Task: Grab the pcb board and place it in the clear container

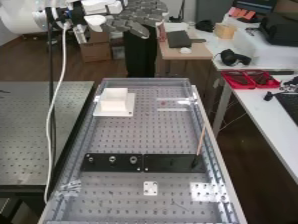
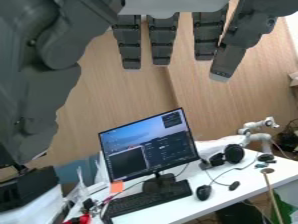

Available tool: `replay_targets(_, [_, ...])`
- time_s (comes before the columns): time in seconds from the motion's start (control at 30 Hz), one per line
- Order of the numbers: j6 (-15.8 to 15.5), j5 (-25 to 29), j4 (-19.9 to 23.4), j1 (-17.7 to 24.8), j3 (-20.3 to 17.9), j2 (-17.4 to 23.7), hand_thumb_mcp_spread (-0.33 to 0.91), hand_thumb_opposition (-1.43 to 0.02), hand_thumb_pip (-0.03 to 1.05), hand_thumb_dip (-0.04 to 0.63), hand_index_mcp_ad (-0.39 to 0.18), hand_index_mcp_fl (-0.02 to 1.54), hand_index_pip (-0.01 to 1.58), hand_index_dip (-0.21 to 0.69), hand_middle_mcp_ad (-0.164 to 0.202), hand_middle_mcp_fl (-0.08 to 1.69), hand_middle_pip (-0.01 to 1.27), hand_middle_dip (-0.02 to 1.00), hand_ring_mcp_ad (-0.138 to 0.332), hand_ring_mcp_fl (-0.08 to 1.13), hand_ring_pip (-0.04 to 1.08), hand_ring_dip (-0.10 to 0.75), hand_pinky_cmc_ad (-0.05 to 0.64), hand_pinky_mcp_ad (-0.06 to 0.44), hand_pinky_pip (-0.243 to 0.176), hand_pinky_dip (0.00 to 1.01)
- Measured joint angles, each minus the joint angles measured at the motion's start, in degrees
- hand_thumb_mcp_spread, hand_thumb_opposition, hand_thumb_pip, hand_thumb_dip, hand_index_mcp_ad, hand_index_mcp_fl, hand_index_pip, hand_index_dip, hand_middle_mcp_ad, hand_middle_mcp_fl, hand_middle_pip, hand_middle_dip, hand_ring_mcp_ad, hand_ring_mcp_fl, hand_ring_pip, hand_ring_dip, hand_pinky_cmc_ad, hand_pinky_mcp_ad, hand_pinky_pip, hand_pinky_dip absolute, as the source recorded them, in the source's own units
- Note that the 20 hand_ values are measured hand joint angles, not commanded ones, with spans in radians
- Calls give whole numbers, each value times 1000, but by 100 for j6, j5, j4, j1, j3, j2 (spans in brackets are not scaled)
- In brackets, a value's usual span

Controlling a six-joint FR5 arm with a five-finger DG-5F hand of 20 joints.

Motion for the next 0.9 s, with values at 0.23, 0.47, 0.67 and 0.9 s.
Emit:
replay_targets(0.23, [15, -23, -4, -9, 10, -13, 257, -745, 400, 96, -40, 127, 101, 241, 70, 2, 133, 110, 232, 0, 87, 21, 311, 199, -122, 702])
replay_targets(0.47, [17, -23, 4, -15, 13, -18, 257, -742, 400, 96, -40, 127, 99, 241, 72, 2, 133, 110, 250, -3, 91, 21, 311, 211, -122, 702])
replay_targets(0.67, [29, -31, -1, -32, 29, -35, 257, -742, 400, 96, -40, 127, 99, 241, 72, 2, 133, 110, 250, -3, 91, 21, 311, 208, -122, 702])
replay_targets(0.9, [46, -53, 8, -53, 37, -52, 257, -742, 400, 96, -40, 127, 99, 241, 72, 2, 133, 110, 251, -3, 91, 21, 311, 208, -122, 702])
